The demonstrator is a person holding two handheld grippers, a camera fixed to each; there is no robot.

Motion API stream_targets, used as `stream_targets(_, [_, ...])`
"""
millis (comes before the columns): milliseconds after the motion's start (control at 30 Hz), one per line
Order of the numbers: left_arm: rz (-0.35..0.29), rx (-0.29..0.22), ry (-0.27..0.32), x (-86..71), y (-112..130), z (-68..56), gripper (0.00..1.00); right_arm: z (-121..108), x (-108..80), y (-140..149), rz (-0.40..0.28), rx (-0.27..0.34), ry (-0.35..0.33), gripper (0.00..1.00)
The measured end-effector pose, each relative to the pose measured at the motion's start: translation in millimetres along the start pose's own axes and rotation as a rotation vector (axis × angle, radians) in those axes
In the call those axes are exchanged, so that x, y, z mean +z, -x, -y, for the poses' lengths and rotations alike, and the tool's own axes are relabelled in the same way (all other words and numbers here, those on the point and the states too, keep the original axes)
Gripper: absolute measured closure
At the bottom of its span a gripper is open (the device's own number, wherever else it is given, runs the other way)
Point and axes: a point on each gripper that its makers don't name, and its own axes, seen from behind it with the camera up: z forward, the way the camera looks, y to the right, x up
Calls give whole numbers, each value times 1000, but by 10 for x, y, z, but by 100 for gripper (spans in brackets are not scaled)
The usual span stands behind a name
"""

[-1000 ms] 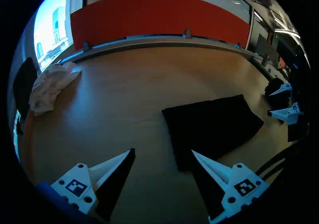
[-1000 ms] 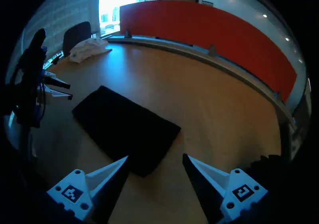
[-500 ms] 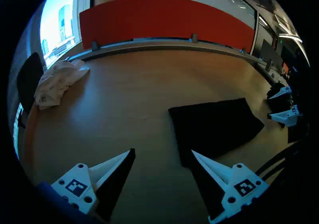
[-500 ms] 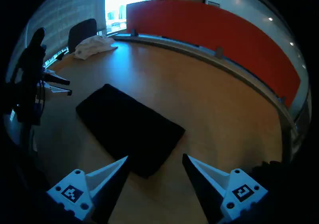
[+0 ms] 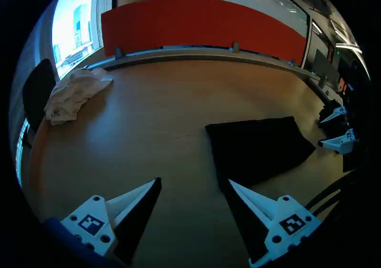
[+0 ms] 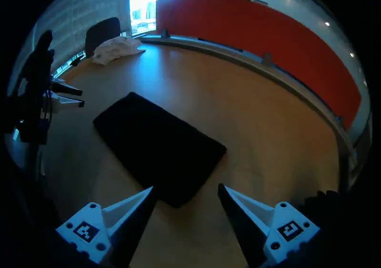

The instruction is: Fold towel

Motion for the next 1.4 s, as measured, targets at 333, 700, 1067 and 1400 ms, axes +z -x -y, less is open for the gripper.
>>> stream_targets(333, [-4, -10, -23, -119, 126, 88, 6, 77, 53, 145, 28, -16, -21, 5])
stream_targets(700, [-1, -27, -49, -211, 208, 215, 7, 102, 115, 214, 48, -30, -41, 5])
stream_targets(1067, [7, -37, -55, -234, 261, 257, 6, 115, 171, 291, 66, -41, -65, 26])
stream_targets(1400, [7, -45, -60, -275, 275, 314, 6, 187, 195, 356, 91, -51, -96, 55])
